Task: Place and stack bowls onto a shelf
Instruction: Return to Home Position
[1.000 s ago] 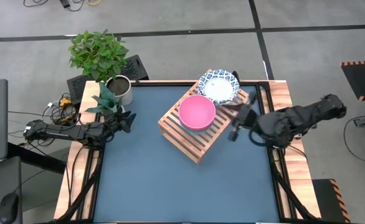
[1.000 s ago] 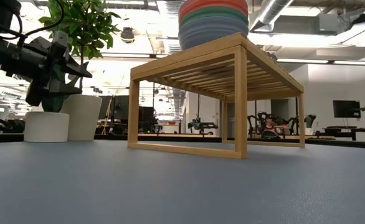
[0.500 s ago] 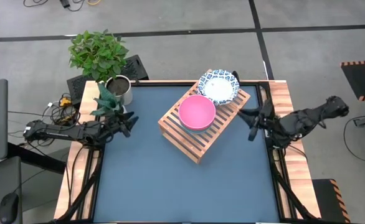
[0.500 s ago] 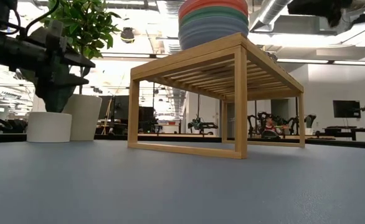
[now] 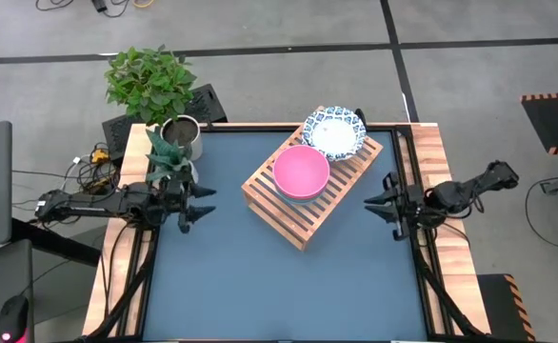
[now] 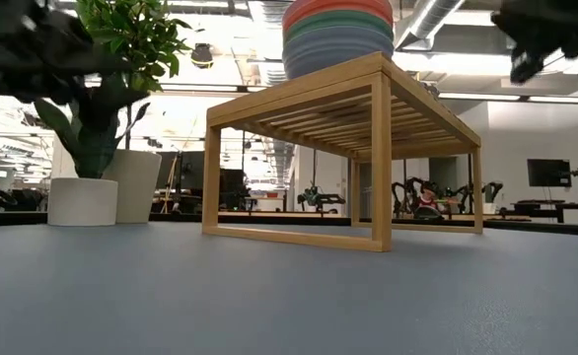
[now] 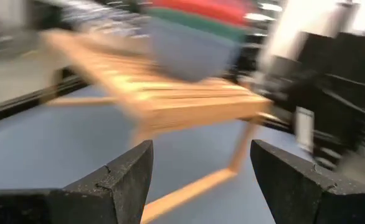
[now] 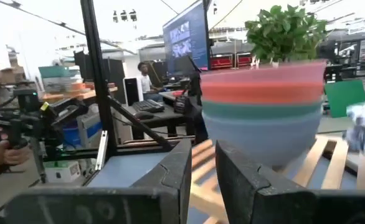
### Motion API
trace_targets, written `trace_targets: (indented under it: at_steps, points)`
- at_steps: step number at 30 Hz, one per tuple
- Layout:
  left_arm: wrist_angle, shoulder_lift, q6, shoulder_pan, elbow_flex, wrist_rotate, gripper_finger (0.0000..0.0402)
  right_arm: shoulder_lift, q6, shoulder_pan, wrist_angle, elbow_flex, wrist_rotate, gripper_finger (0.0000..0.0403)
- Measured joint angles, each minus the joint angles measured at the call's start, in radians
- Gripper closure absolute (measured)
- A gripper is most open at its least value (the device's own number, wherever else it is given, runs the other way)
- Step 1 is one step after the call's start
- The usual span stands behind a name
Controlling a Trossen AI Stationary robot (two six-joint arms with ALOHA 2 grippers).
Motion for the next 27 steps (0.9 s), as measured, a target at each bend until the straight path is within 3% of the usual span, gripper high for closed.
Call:
trace_targets:
  at_steps: [4,7,10,18,22,27]
  points:
    - [0.051,-0.006,0.101,0.006,0.0,0.206,0.0148,-0.08,0.03,-0.031,0.035,-0.12,-0.015,0.0305]
    - [0.019,-0.009,0.133,0.006,-0.001,0.263,0.0148,-0.136,0.117,-0.067,-0.065,-0.155,-0.018,0.0305]
    - [-0.026,-0.009,0.132,0.006,-0.001,0.234,0.0148,-0.154,0.164,-0.097,-0.122,-0.155,-0.039,0.0305]
    - [-0.067,-0.01,0.148,0.006,-0.002,0.182,0.0148,-0.139,0.09,-0.137,-0.13,-0.156,-0.032,0.0305]
    - [-0.126,-0.01,0.146,0.006,-0.003,0.098,0.0148,-0.136,0.089,-0.138,-0.133,-0.156,-0.031,0.0305]
    - [-0.159,-0.007,0.052,0.006,-0.003,0.032,0.0148,-0.136,0.087,-0.138,-0.137,-0.157,-0.031,0.0305]
